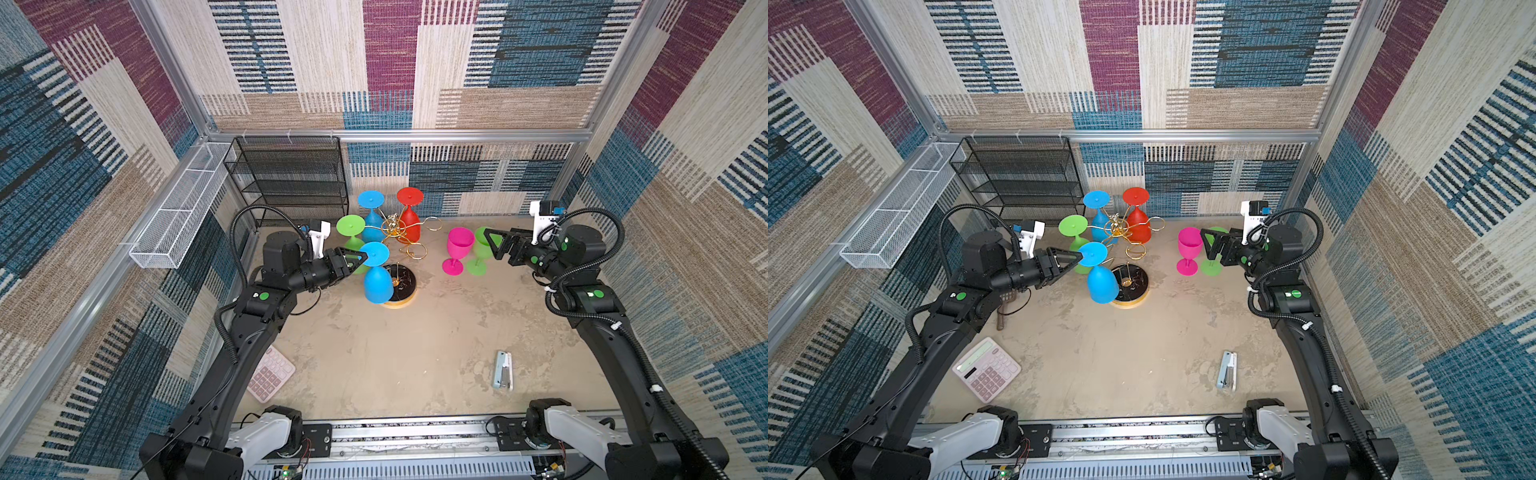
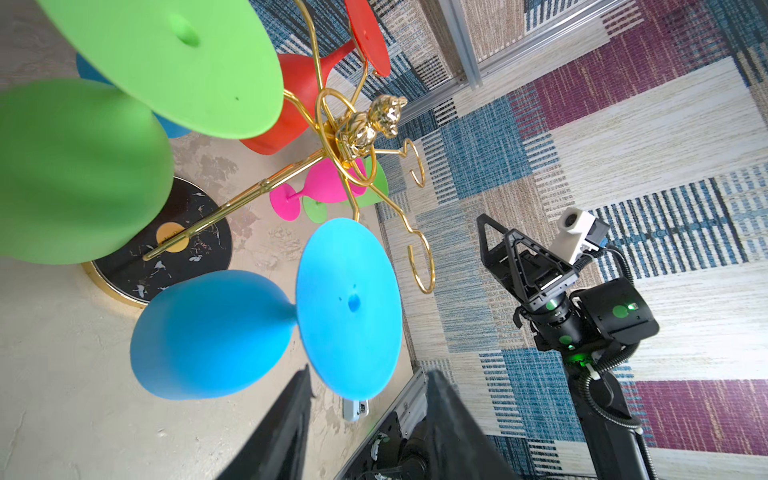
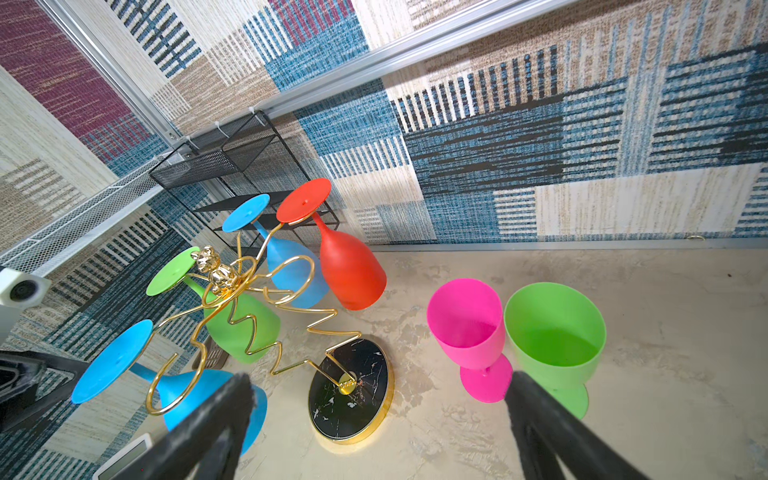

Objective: Take the wine glass off the wine glass rack
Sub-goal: 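Reach the left gripper to the base of the blue glass nearest the robot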

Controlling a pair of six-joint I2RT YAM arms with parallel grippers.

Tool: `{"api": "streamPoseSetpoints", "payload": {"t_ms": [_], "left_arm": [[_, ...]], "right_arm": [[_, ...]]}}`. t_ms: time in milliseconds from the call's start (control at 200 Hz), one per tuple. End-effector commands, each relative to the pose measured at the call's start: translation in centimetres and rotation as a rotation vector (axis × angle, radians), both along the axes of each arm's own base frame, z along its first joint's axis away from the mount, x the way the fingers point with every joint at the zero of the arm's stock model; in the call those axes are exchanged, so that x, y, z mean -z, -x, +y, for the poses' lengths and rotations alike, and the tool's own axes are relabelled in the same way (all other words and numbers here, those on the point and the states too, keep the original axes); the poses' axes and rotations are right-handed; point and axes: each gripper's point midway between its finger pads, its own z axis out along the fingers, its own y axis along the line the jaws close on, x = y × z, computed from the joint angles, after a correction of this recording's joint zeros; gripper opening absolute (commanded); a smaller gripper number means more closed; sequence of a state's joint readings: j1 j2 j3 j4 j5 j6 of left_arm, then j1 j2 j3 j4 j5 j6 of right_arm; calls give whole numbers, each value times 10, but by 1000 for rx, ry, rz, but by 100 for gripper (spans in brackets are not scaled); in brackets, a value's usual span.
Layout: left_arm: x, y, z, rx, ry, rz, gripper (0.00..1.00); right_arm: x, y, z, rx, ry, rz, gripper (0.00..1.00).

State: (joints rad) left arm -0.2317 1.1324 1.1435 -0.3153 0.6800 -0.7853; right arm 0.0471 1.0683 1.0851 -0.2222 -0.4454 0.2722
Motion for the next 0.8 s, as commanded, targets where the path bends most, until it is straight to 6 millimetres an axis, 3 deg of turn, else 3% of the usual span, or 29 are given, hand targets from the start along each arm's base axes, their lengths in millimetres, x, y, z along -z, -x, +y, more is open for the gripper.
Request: {"api": "streamPoseSetpoints", "payload": {"t_ms": [0, 331, 796], "left_arm": [[0, -5, 3, -21, -30, -21, 47], [0, -12, -2, -11, 6, -26, 47], [1, -12, -11, 22, 67, -12, 36]], "right_arm": [[-9, 0, 3, -12, -20, -33, 98], [-7, 0, 4, -17, -25, -27, 98], [-2, -3, 5, -26, -32, -15, 99]]}}
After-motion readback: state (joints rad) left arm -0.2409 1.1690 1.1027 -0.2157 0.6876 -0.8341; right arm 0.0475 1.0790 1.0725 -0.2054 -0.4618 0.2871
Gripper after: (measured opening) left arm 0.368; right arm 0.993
